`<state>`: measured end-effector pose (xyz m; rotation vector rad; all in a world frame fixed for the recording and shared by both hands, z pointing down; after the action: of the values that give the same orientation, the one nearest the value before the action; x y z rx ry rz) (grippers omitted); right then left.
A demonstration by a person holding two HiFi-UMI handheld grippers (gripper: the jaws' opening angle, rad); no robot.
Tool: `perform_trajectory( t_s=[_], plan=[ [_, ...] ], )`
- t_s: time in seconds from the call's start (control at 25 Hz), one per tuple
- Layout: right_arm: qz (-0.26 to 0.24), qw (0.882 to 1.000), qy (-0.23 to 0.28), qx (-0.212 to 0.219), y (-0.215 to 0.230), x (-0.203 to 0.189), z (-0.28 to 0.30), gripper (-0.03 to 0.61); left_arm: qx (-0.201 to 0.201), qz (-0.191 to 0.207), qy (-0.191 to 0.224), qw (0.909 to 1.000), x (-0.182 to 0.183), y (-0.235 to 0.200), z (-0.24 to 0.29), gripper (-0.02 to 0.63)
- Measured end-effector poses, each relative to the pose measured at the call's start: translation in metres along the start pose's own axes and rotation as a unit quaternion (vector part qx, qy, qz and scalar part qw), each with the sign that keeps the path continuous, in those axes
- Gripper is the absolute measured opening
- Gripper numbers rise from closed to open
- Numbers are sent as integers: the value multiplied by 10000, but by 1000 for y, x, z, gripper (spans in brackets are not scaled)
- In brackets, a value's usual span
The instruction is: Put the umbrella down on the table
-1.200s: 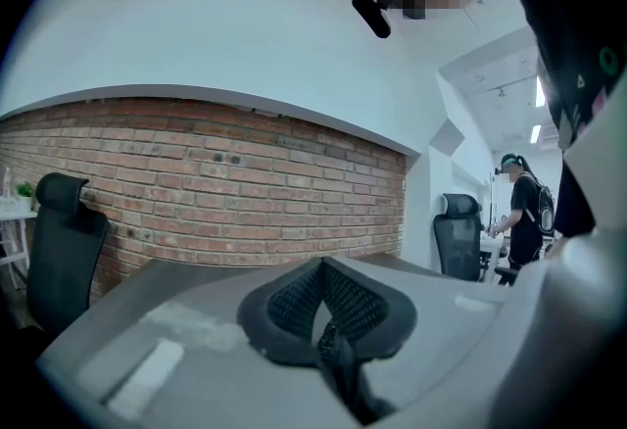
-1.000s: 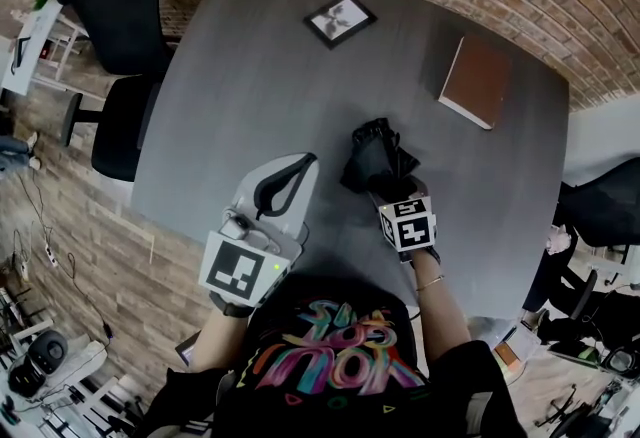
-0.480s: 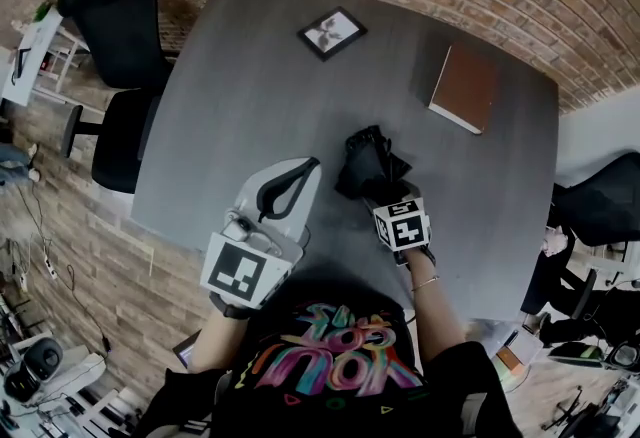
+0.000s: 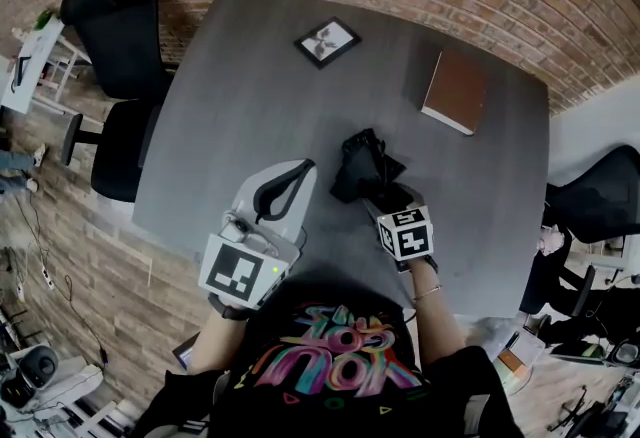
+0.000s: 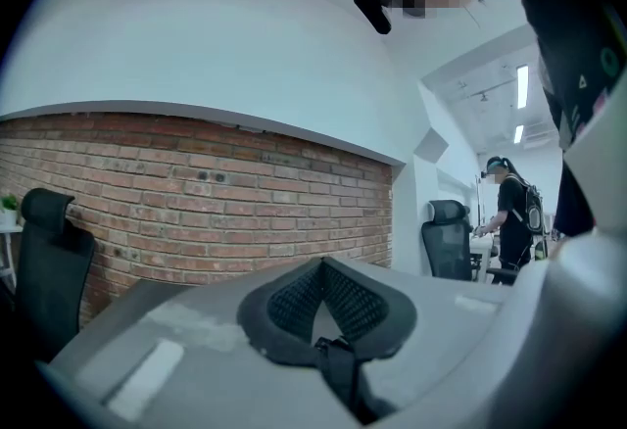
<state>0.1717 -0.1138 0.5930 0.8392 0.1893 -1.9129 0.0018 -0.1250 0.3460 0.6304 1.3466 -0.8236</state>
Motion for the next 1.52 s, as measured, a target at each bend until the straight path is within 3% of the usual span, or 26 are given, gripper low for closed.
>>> perform_trajectory(
  t_s=[0.44,0.68,0.88,1.2,1.36,1.52],
  plan=[
    [-183,9932,1150,67,-32,56,-65,270,-203,40,164,9997,8,11,-11,-2],
    [-348,9812,1895,133,-52,90,-112,245,-328,66,224,9992,8,16,-13,-2],
    [-289,9638,2648,148,-57,112,-159,210,-486,245,339,9979,6,20,-8,-2],
    [-544,9210,3824,-506,-54,136,-239,126,-623,199,302,9974,5,20,-2,-2],
    [-683,9125,3900,-1028,-45,135,-257,75,-648,173,280,9974,5,17,-1,-2],
    [-542,9065,3992,-1266,-35,127,-268,29,-624,162,270,9976,6,15,1,-2]
  ],
)
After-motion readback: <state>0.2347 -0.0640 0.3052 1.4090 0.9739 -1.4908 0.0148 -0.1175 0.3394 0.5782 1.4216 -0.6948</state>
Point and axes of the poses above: the fingertips, and each gripper's own axes: z forward along the fingers, y to its right, x out of its top, the point moved 3 cm from there along -z, backward along the fingers, and after that the axes turned 6 degrees about x, right-handed, at the moved point
